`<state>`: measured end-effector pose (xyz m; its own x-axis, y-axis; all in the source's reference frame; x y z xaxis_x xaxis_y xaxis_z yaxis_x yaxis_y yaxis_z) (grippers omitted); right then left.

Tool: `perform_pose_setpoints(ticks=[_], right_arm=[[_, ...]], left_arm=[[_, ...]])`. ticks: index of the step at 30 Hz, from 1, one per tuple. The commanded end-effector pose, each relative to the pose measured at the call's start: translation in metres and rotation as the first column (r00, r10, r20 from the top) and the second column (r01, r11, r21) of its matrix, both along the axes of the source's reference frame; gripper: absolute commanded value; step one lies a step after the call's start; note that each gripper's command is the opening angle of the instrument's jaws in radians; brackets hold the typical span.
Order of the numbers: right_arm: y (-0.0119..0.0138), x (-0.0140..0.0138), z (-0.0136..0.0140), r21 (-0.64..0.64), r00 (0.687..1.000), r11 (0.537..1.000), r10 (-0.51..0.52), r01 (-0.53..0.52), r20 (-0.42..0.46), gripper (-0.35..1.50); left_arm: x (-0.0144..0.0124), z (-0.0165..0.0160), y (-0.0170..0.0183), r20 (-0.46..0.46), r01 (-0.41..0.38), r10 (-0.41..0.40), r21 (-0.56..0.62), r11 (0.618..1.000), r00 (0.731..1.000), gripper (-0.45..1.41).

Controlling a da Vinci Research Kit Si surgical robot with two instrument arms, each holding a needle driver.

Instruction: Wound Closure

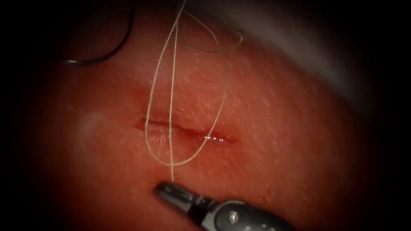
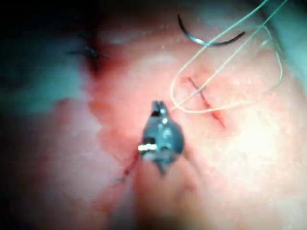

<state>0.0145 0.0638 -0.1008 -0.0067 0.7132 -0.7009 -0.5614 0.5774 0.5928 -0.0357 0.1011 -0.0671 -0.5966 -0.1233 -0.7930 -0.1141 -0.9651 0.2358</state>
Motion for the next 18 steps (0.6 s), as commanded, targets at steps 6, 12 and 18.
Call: perform_pose_setpoints(ticks=[6, 12, 18], right_arm=[[-0.0012, 0.0015, -0.0002, -0.001, 0.999, 0.999, -0.039, 0.039, -0.011, -0.35], [-0.0015, 0.0019, 0.0, 0.005, 0.998, 0.998, -0.063, 0.063, -0.006, -0.35], [-0.002, 0.002, 0.0007, 0.026, 0.997, 0.997, -0.077, 0.078, -0.015, -0.35]], left_arm=[[-0.0014, 0.0007, 0.0008, -0.007, 0.011, -0.011, -0.005, 1.0, 1.0, -0.35], [-0.0021, 0.0009, 0.0011, -0.019, 0.019, -0.019, -0.003, 1.0, 1.0, -0.35], [-0.0021, 0.0009, 0.0011, -0.017, 0.017, -0.017, -0.003, 1.0, 1.0, -0.35]])
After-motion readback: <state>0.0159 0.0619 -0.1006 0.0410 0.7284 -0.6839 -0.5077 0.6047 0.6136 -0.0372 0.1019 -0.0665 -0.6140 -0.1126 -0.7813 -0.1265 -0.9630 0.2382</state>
